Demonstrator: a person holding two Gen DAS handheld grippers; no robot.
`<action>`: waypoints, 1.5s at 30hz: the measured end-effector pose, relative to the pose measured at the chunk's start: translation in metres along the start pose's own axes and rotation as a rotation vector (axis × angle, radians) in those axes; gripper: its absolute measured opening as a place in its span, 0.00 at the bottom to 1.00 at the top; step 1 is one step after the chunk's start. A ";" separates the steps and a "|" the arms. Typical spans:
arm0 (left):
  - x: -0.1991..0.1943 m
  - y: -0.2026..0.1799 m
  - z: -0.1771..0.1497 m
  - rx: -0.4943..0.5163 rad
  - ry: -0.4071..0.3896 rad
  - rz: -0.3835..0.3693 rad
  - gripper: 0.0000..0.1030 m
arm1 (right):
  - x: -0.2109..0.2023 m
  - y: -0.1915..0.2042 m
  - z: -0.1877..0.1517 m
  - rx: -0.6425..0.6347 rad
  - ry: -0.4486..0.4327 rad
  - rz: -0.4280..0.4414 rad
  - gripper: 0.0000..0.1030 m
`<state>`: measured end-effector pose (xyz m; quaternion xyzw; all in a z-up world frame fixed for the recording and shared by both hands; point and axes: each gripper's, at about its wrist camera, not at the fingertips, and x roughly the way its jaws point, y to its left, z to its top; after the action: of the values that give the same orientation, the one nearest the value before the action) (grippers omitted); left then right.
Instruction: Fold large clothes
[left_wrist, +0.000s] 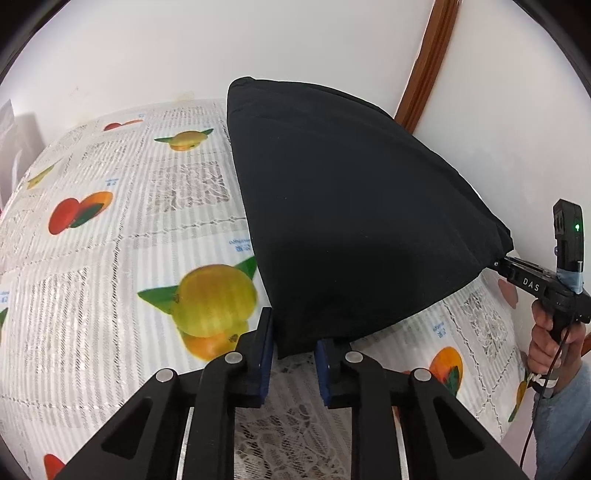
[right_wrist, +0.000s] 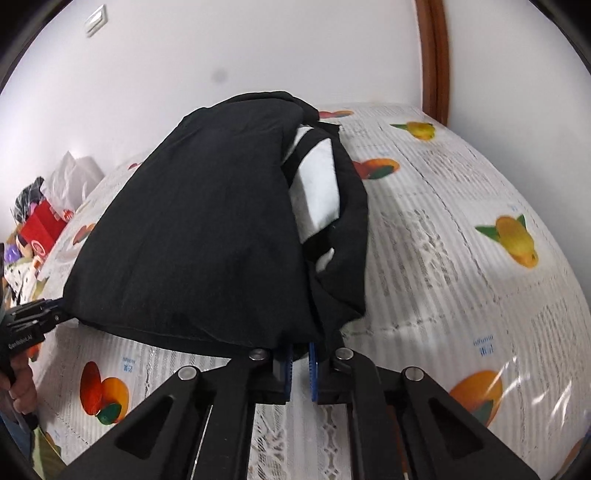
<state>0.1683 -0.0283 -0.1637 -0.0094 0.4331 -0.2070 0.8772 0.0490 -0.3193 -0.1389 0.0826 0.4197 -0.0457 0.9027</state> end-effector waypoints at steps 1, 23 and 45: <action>-0.001 0.002 0.001 -0.002 -0.002 0.010 0.12 | 0.001 0.001 0.002 -0.007 -0.001 0.003 0.06; -0.010 0.071 0.015 -0.118 0.015 0.091 0.08 | 0.065 0.055 0.063 -0.078 0.016 0.060 0.07; -0.032 0.060 0.013 -0.074 0.016 0.086 0.11 | 0.022 0.067 0.086 -0.056 -0.068 0.130 0.32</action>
<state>0.1825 0.0365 -0.1432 -0.0217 0.4475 -0.1528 0.8809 0.1380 -0.2704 -0.0942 0.0830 0.3836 0.0217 0.9195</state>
